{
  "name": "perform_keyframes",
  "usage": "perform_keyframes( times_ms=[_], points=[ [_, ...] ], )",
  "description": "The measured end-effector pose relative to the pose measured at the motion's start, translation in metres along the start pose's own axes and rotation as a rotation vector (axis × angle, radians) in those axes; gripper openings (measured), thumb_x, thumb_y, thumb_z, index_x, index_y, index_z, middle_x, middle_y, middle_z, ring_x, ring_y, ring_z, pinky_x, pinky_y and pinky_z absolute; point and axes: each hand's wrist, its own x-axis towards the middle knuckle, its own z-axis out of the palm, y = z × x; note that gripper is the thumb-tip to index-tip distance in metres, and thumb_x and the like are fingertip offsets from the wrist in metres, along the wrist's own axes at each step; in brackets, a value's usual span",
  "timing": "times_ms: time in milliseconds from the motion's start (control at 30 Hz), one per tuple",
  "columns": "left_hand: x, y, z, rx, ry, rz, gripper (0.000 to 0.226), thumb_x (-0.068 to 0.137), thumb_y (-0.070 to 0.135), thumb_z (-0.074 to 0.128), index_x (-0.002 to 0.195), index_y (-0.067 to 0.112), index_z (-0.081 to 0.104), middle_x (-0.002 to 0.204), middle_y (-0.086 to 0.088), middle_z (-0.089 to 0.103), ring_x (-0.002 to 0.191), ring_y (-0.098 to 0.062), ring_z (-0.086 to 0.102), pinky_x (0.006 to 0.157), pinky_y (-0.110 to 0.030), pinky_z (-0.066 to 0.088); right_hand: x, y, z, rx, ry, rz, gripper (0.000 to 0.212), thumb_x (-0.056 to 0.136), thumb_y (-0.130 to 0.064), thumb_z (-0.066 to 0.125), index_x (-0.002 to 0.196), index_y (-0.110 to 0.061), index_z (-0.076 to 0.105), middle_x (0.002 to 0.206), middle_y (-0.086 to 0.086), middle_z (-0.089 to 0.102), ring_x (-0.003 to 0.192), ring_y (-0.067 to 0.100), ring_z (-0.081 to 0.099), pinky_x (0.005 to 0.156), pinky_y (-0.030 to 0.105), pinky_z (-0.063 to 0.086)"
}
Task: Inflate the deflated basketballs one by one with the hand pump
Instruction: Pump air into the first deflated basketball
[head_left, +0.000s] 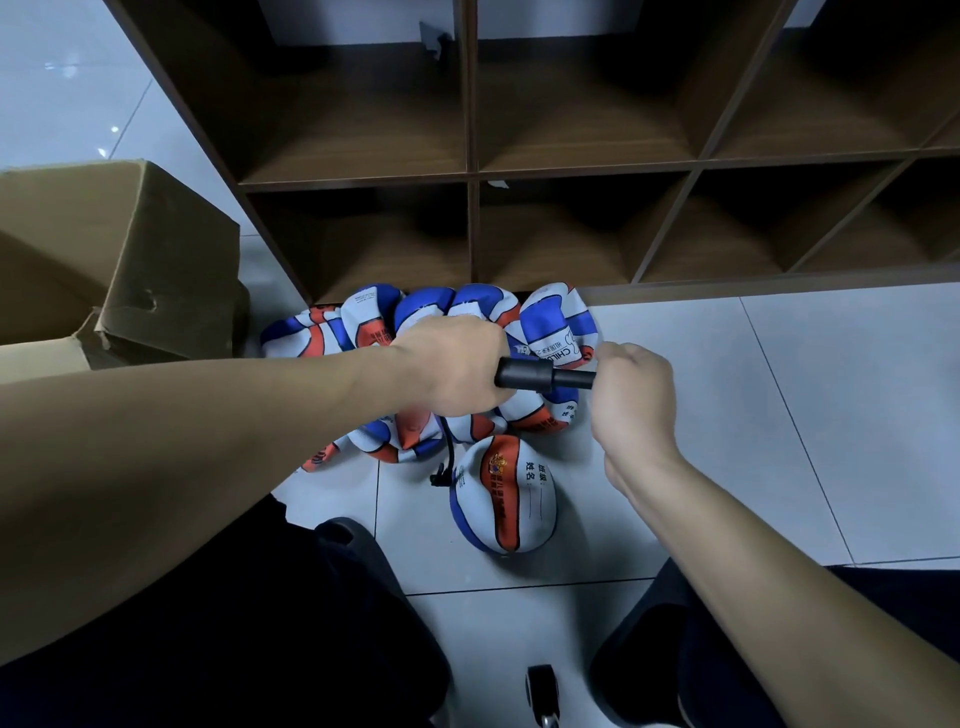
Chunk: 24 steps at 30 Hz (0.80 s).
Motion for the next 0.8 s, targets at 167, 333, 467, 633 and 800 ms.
perform_keyframes(
  times_ms=[167, 333, 467, 633, 800],
  points=[
    [0.001, 0.011, 0.001, 0.0, 0.014, 0.017, 0.03, 0.096, 0.048, 0.062, 0.077, 0.025, 0.06, 0.069, 0.003, 0.061, 0.062, -0.019, 0.061, 0.055, -0.03, 0.043, -0.001, 0.004, 0.006, 0.025, -0.01, 0.0, 0.037, 0.097, -0.022, 0.052, 0.064, -0.02, 0.035, 0.047, -0.011, 0.035, 0.061, 0.026, 0.033, 0.057, 0.034, 0.027],
    [0.001, 0.02, 0.002, 0.002, 0.041, 0.033, 0.027, 0.091, 0.043, 0.064, 0.074, 0.023, 0.062, 0.067, 0.002, 0.063, 0.063, -0.022, 0.065, 0.058, -0.036, 0.056, -0.006, 0.003, 0.012, 0.037, -0.038, -0.005, 0.025, 0.085, -0.034, 0.05, 0.068, -0.016, 0.048, 0.066, 0.009, 0.053, 0.062, 0.027, 0.04, 0.058, 0.036, 0.034],
    [0.002, 0.022, 0.001, -0.021, 0.023, 0.044, 0.024, 0.092, 0.04, 0.064, 0.076, 0.023, 0.062, 0.068, 0.001, 0.063, 0.063, -0.023, 0.065, 0.058, -0.037, 0.057, -0.001, 0.002, 0.004, -0.001, -0.101, 0.033, 0.027, 0.091, -0.031, 0.056, 0.072, -0.013, 0.049, 0.066, 0.009, 0.048, 0.062, 0.025, 0.036, 0.056, 0.034, 0.03],
    [0.004, 0.022, 0.004, -0.033, -0.016, 0.09, 0.027, 0.096, 0.043, 0.062, 0.078, 0.024, 0.061, 0.069, 0.001, 0.063, 0.062, -0.021, 0.063, 0.054, -0.034, 0.05, 0.005, 0.002, -0.012, 0.009, -0.144, 0.114, 0.035, 0.097, -0.009, 0.056, 0.065, -0.017, 0.046, 0.054, 0.0, 0.036, 0.037, 0.013, 0.031, 0.037, 0.021, 0.024],
    [0.005, -0.013, -0.001, -0.043, -0.102, 0.032, 0.024, 0.094, 0.041, 0.067, 0.078, 0.024, 0.065, 0.063, 0.003, 0.061, 0.056, -0.019, 0.06, 0.055, -0.033, 0.05, 0.024, -0.004, -0.029, 0.023, -0.001, 0.136, 0.032, 0.086, -0.01, 0.054, 0.064, -0.021, 0.034, 0.065, 0.004, 0.023, 0.058, 0.023, 0.018, 0.054, 0.035, 0.013]
  ],
)
